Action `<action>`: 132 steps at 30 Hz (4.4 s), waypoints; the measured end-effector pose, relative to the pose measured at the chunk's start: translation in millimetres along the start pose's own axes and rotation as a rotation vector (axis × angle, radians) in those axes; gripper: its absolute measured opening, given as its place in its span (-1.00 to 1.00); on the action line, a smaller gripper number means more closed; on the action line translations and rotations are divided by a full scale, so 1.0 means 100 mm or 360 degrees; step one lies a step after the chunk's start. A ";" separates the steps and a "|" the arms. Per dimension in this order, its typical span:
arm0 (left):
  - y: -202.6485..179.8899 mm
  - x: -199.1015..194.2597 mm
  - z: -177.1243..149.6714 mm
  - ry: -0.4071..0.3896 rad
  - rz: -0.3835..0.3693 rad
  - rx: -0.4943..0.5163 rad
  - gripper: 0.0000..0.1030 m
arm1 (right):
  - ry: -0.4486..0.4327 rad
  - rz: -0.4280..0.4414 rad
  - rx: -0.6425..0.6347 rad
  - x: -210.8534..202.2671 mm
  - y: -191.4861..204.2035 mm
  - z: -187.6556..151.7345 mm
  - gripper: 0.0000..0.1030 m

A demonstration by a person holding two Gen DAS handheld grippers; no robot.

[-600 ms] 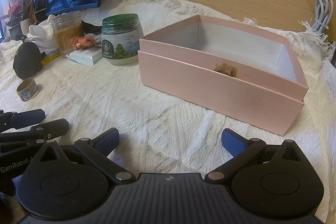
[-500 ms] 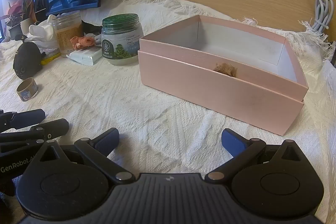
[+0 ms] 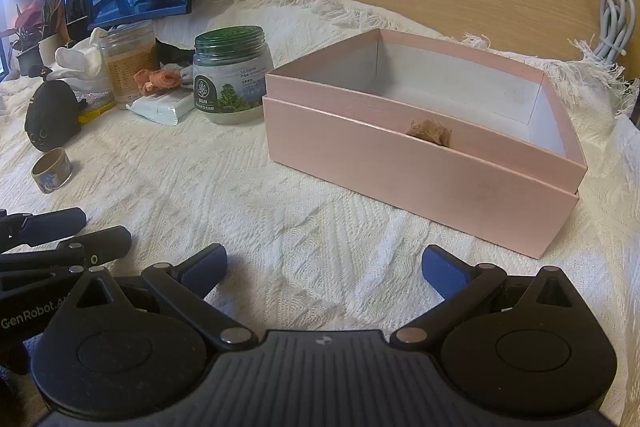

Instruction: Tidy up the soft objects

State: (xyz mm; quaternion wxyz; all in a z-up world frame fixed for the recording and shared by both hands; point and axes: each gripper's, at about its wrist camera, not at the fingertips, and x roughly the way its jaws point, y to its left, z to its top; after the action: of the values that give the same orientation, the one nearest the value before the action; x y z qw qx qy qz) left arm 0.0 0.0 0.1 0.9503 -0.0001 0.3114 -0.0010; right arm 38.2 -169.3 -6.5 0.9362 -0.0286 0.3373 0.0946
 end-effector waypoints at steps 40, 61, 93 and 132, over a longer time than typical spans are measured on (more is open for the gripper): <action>0.00 0.00 0.00 0.0000 -0.0003 -0.0005 -0.01 | 0.0000 0.0000 0.0000 0.00 0.00 0.00 1.00; 0.01 -0.02 0.01 0.0003 0.0001 0.0003 0.00 | 0.0001 0.0000 0.0000 0.00 0.00 0.00 1.00; 1.41 -0.22 0.52 0.0137 -0.0213 -0.0147 -0.32 | 0.0387 0.0084 -0.0121 0.06 0.04 0.28 0.90; 3.23 -0.24 0.66 0.0238 -0.0182 -0.0145 -0.83 | 0.0184 0.0577 -0.0307 1.01 2.91 1.47 0.50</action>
State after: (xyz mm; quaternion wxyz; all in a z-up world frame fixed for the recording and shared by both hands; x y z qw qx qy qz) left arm 20.7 323.1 67.3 0.9218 -0.0610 0.3806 -0.0409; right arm 149.7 148.8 45.6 0.8759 -0.0622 0.3795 0.2914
